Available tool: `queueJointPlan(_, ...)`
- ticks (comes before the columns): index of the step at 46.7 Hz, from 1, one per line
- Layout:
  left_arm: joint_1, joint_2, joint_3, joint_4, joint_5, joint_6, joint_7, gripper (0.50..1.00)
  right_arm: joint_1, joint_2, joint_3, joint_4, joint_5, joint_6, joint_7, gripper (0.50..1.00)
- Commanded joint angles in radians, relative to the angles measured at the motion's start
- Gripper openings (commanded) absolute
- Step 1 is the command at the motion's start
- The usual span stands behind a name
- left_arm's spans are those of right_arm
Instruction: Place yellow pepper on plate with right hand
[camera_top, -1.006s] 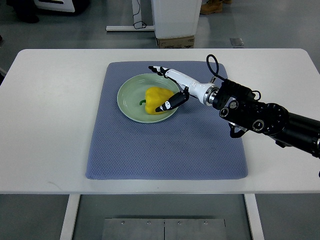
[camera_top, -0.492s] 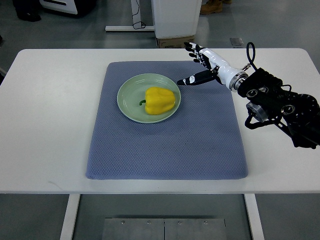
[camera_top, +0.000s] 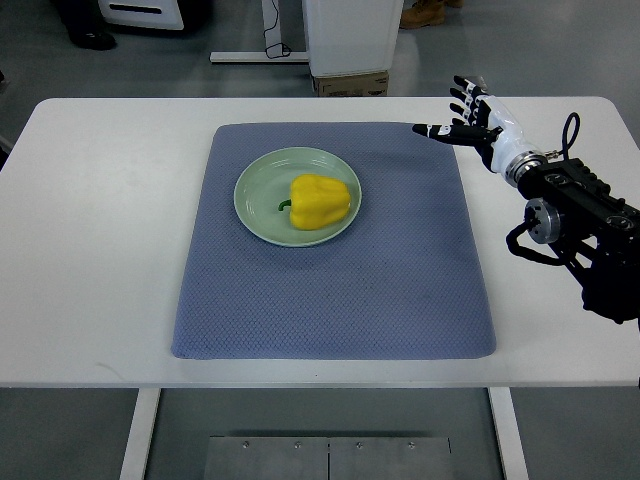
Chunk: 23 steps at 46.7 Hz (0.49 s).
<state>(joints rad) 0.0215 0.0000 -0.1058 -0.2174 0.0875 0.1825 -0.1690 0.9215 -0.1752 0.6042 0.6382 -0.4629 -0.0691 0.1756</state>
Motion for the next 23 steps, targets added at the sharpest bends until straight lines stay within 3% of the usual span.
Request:
queueJointPlan(1, 0.000, 0.000, 0.000, 0.001, 0.000, 0.000, 0.000, 1.000, -0.018, 0.000, 0.035, 0.000, 0.012, -0.001, -0.001, 0.993)
queueJointPlan(23, 0.000, 0.000, 0.000, 0.000, 0.000, 0.000, 0.000, 1.000, -0.075, 0.060, 0.218, -0.011, 0.056, -0.003, 0.008, 1.000)
